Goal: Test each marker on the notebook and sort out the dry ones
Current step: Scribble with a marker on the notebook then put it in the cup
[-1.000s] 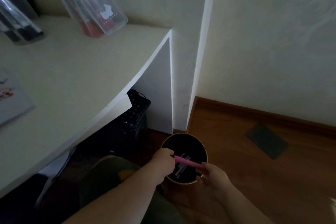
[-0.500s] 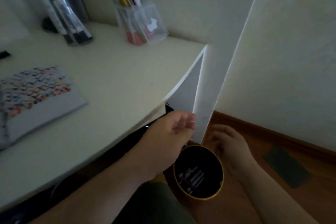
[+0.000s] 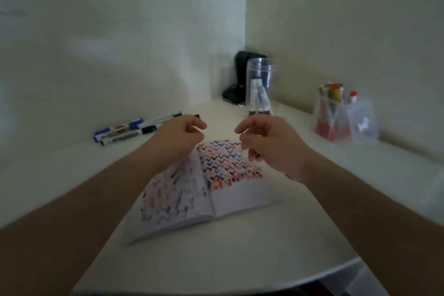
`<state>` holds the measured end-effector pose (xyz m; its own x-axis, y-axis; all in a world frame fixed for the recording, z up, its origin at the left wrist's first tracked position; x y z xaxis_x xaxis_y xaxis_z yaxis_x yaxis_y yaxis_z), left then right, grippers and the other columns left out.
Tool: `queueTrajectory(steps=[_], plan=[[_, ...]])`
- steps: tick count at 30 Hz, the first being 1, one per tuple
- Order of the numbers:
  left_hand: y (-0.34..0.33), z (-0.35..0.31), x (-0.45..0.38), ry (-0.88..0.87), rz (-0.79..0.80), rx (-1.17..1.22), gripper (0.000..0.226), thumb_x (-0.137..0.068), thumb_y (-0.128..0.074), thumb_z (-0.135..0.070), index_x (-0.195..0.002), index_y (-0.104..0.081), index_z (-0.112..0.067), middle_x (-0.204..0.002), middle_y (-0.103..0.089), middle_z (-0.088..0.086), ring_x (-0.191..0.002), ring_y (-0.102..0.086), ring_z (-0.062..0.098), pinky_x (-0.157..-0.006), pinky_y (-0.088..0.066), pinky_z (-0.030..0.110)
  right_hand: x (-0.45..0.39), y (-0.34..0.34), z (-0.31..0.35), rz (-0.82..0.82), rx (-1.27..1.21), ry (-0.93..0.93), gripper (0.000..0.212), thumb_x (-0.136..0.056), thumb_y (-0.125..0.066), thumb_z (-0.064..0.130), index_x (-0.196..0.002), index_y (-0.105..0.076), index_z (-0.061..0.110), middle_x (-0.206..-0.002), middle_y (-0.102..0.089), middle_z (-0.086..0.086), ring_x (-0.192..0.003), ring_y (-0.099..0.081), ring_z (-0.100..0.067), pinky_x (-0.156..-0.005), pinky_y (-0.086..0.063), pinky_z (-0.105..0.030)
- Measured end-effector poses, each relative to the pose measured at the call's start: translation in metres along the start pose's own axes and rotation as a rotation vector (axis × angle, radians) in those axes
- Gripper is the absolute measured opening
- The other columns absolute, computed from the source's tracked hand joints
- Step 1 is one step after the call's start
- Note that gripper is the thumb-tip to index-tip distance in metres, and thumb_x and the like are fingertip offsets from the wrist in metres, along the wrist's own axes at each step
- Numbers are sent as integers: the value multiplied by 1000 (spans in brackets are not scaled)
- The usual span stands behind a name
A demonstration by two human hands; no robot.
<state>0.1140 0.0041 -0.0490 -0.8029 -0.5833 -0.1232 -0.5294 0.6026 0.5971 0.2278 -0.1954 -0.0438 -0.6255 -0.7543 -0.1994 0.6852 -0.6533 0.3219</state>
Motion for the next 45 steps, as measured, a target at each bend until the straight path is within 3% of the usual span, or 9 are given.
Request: queueTrajectory(steps=[7,19,24,27,31,34,36,38,45], plan=[[19,79,-71,66,-189,-510,46,-91,-58,-20,-136,-61,-29,-136,-54,8,-127,-46,30,-107,-40,41,-90,-54,-33,48,211,-115,8,-95,-70,24,-98,-73,31,-92,-75,1,-66,-71,-12,-70,-62,-33],[11,89,-101,-6,-269,-869,35,-101,-42,-52,-113,-65,-29,-117,-61,1,-115,-44,29,-97,-36,47,-96,-56,-49,56,211,-76,9,-95,-70,28,-97,-73,36,-79,-74,8,-67,-66,-1,-71,-54,-27],[11,56,-88,-395,-401,-782,18,-98,-57,-45,-100,-58,-26,-87,-63,-3,-80,-59,25,-73,-44,39,-92,-56,-45,-58,249,82,41,-94,-72,23,-125,-62,47,-84,-70,10,-67,-67,-9,-74,-58,-28],[-2,27,-75,-709,-284,-687,10,-92,-69,-32,-100,-68,-25,-87,-67,-1,-74,-62,22,-64,-51,40,-89,-54,-41,-98,478,212,63,-94,-73,28,-148,-46,47,-86,-66,14,-71,-63,-4,-74,-52,-16],[-18,4,-59,-892,-258,-491,11,-97,-63,-23,-101,-74,-21,-93,-70,-1,-78,-64,15,-67,-54,37,-87,-47,-32,-198,640,349,20,-90,-73,27,-108,-73,34,-78,-65,18,-71,-60,2,-72,-52,-22],[-18,-4,-49,-734,-242,-164,32,-91,-74,-39,-119,-63,-30,-104,-69,-14,-92,-64,6,-80,-52,26,-82,-37,-31,-263,479,311,13,-91,-73,23,-102,-75,31,-82,-69,17,-73,-64,0,-69,-50,-14],[-26,0,-47,-589,-167,-33,43,-94,-65,-48,-132,-48,-37,-119,-62,-18,-111,-58,6,-91,-49,25,-83,-29,-32,-242,57,124,6,-95,-69,23,-92,-74,20,-76,-72,5,-63,-65,-12,-56,-52,-23],[-38,7,-47,-561,-74,-135,43,-99,-52,-52,-137,-45,-35,-128,-56,-17,-119,-51,3,-100,-46,30,-83,-27,-34,-130,-385,-86,19,-98,-60,22,-88,-70,9,-65,-63,-11,-51,-53,-23,-43,-38,-29],[-49,14,-44,-603,76,-310,18,-108,-43,-37,-115,-50,-21,-85,-59,-6,-72,-55,7,-65,-46,34,-87,-34,-42,17,-506,-166,21,-96,-47,12,-76,-50,19,-56,-44,-12,-42,-31,-18,-44,-20,-28]])
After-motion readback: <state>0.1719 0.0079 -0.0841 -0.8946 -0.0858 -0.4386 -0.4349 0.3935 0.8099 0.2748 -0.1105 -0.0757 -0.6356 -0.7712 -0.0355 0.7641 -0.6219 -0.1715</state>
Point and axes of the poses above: each hand's wrist, its own x-axis away from the middle knuckle, its own y-axis out of the back of the hand, z = x × y, the point moved 3 cm from there along -x, towards the middle knuckle
